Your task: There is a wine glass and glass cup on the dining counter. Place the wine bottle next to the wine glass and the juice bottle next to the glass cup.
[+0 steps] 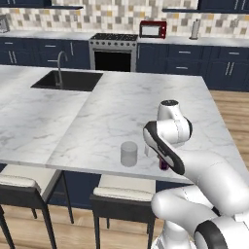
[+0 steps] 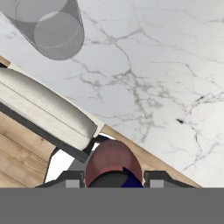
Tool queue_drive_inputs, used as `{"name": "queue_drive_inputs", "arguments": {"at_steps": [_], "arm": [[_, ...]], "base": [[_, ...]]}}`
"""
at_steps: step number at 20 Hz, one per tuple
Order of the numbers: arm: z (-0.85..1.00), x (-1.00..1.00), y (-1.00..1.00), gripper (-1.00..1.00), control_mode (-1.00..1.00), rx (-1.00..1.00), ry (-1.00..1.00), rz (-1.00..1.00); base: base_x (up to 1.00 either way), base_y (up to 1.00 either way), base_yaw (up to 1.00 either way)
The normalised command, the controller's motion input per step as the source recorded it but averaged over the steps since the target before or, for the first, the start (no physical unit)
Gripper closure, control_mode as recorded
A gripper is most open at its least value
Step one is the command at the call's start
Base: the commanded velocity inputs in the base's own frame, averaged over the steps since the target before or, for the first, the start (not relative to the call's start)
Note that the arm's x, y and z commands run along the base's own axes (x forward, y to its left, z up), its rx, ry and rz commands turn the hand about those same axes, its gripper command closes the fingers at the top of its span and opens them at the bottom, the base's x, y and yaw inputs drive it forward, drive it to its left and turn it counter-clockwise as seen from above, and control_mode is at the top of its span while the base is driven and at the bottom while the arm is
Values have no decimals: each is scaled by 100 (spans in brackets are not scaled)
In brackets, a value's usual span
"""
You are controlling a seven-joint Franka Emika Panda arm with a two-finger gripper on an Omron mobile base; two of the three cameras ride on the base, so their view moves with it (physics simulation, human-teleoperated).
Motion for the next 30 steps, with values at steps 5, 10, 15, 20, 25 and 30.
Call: {"name": "queue_drive_inputs", "arguments": {"at_steps": [5,10,15,20,25,30], "arm": [[0,2,0,100,-100,0,0,0],[9,8,-16,100,-100,2,-2,15],[7,28,-8,100,-100,4,0,21],[-2,34,8,100,-100,3,0,17],[-19,42,23,100,-100,0,-5,5],[-32,40,31,100,-100,0,-7,0]], "base": [[2,0,0],[0,0,0],[0,0,0],[0,0,0],[0,0,0],[0,0,0]]}}
